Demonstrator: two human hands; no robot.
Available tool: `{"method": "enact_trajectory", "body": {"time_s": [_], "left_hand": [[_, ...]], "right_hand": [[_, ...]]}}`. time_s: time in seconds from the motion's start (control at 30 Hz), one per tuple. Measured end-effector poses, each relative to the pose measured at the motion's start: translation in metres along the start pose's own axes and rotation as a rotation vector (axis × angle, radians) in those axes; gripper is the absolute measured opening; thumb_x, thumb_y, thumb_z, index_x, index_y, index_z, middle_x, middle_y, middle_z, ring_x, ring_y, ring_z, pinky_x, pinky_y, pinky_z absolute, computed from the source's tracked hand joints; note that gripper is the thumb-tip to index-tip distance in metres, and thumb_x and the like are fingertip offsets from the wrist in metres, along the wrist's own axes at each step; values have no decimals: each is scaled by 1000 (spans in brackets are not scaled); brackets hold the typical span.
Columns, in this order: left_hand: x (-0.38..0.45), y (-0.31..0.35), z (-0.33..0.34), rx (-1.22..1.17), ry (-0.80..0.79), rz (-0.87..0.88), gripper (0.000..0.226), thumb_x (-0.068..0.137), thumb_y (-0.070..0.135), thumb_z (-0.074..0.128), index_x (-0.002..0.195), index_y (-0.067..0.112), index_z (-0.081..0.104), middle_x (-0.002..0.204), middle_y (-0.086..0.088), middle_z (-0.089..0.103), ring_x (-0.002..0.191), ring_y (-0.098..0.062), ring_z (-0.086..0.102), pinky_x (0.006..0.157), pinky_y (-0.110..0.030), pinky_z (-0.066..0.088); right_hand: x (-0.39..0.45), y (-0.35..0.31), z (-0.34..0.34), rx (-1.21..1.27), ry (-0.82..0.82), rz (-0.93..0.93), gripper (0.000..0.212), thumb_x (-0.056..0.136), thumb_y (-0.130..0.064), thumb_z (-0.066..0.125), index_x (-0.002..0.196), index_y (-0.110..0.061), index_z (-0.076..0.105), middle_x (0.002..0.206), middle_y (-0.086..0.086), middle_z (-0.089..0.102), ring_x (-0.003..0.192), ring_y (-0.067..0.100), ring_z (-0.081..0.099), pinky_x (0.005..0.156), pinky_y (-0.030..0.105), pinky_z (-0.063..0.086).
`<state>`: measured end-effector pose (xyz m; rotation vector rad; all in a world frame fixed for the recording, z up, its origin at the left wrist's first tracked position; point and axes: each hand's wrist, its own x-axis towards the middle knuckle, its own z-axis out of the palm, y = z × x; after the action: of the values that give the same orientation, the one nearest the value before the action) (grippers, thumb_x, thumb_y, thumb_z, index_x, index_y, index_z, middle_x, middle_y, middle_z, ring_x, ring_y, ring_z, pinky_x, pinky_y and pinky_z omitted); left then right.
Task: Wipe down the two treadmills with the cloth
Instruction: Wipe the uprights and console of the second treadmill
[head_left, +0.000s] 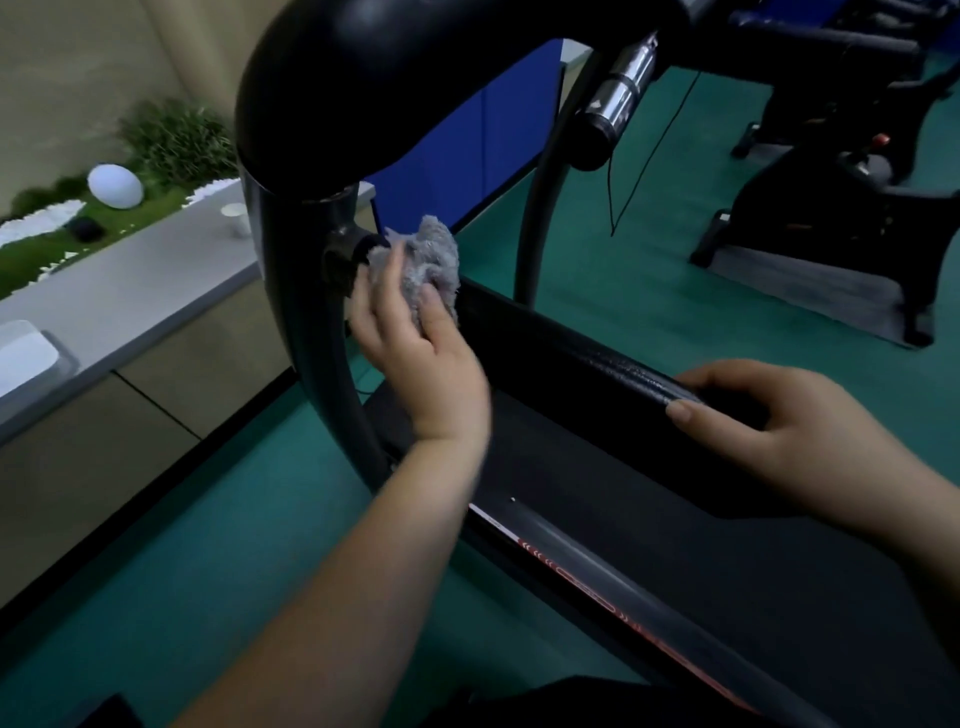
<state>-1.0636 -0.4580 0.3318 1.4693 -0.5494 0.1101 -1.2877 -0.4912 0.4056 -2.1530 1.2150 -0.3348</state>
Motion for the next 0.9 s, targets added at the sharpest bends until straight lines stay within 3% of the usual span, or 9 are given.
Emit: {"method": "enact_trajectory", "body": {"time_s": [0.07, 0.17, 0.27, 0.37, 0.47, 0.63, 0.73, 0.83, 0.9], "left_hand": [[-48, 14, 8, -86, 13, -134, 44, 99, 11, 45, 143, 17, 42, 152, -13, 28, 137, -15, 36, 101, -4, 32], [-93, 31, 9, -174, -70, -230, 54, 100, 17, 42, 151, 21, 25, 157, -7, 21, 143, -16, 30, 114, -24, 32], [-35, 21, 13, -196, 29, -318, 51, 102, 15, 40, 151, 16, 25, 154, -9, 28, 137, -12, 37, 101, -4, 34], [33, 5, 14, -165, 156, -417, 48, 103, 20, 36, 151, 19, 27, 150, -9, 37, 132, -16, 44, 102, -15, 36], [14, 3, 17, -194, 171, -442, 48, 104, 20, 35, 151, 19, 28, 151, -9, 36, 135, -19, 42, 106, -23, 35], [-70, 21, 19, -272, 45, -420, 49, 102, 11, 37, 150, 13, 26, 154, -9, 30, 138, -16, 37, 106, -9, 32], [-19, 2, 21, -236, 129, -463, 46, 103, 15, 35, 148, 12, 29, 147, -17, 39, 130, -26, 47, 106, -27, 39], [11, -4, 18, -230, 186, -519, 44, 104, 17, 33, 148, 16, 30, 142, -13, 43, 117, -20, 53, 78, -3, 42], [0, 0, 20, -253, 184, -491, 45, 104, 17, 33, 148, 18, 29, 145, -13, 41, 124, -21, 50, 86, -6, 42]], "right_hand": [[0, 0, 0, -7, 0, 3, 54, 57, -74, 45, 91, -37, 65, 80, -15, 70, 73, -3, 63, 66, 20, 48], [-2, -1, 0, 10, -2, 7, 51, 58, -74, 45, 87, -38, 65, 77, -17, 69, 69, -2, 63, 63, 25, 50], [-4, -1, -1, 35, -15, 7, 47, 59, -73, 47, 87, -40, 65, 78, -19, 69, 67, 1, 65, 64, 31, 54], [-3, -3, -1, 30, -17, -16, 42, 60, -72, 47, 90, -46, 62, 78, -17, 69, 66, 2, 65, 65, 32, 54], [-2, -5, 0, 40, -31, -22, 39, 60, -70, 48, 90, -49, 60, 77, -18, 69, 66, 1, 65, 63, 29, 52], [-3, -6, 0, 46, -33, -20, 35, 61, -68, 49, 90, -51, 59, 78, -18, 69, 66, 3, 65, 64, 30, 53], [-2, -5, -1, 38, -36, -17, 37, 62, -69, 49, 90, -48, 60, 78, -17, 69, 67, 2, 65, 63, 27, 52], [-3, -5, -2, 40, -31, -21, 38, 62, -70, 49, 89, -46, 61, 78, -16, 69, 67, 2, 65, 60, 24, 51], [-3, -3, -1, 77, -37, -15, 32, 65, -66, 52, 86, -45, 64, 76, -13, 70, 64, 4, 66, 55, 22, 51]]}}
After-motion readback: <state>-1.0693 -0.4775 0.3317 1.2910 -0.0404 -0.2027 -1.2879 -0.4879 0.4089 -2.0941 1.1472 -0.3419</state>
